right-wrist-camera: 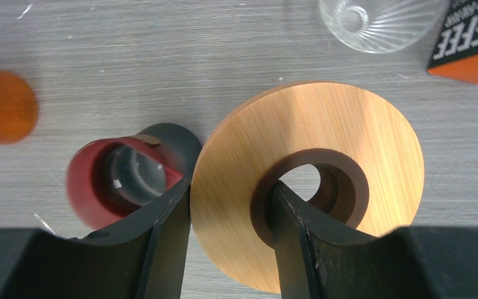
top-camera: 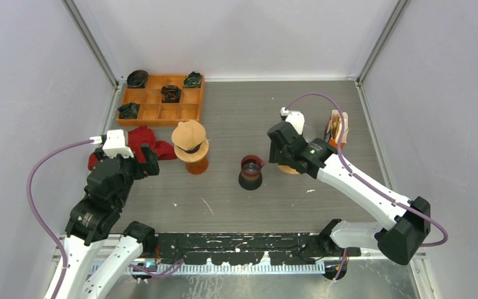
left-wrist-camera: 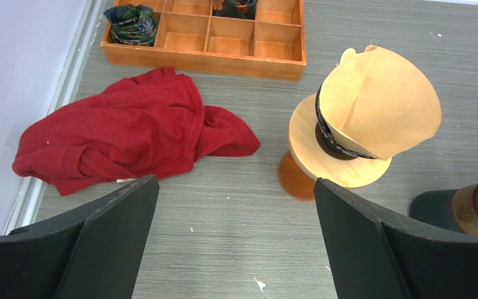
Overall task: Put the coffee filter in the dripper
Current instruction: Place the connecting ring onto the coffee server.
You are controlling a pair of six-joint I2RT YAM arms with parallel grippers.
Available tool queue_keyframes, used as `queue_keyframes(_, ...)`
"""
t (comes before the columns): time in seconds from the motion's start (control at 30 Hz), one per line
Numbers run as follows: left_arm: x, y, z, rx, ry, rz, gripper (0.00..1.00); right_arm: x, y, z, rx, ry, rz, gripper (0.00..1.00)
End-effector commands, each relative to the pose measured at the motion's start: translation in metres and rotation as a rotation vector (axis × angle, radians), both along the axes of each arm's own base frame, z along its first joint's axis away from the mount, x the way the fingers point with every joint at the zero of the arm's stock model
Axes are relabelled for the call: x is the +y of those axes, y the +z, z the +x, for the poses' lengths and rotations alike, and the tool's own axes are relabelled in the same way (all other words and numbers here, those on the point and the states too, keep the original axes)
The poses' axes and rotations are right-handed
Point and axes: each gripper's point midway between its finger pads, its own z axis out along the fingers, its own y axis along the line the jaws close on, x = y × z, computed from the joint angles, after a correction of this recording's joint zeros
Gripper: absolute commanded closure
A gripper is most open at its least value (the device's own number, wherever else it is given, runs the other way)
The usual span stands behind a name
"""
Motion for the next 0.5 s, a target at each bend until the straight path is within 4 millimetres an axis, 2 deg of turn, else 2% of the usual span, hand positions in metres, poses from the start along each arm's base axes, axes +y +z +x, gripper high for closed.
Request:
queue_keyframes(0.0, 0.001, 0.018, 0.004, -0.073, 0.012, -0.027, 0.01, 0.026, 0.031, 0.008, -0.08, 0.071, -0.014, 0.63)
queue_keyframes(0.17, 0.001, 0.017, 0.004, -0.071, 0.014, -0.026, 0.01, 0.057, 0.04, 0.006, -0.077, 0.156, -0.023, 0.62)
queue_keyframes(0.47, 0.001, 0.017, 0.004, -0.069, 0.013, -0.025, 0.01, 0.1, 0.039, -0.002, -0.036, 0.285, -0.012, 0.61)
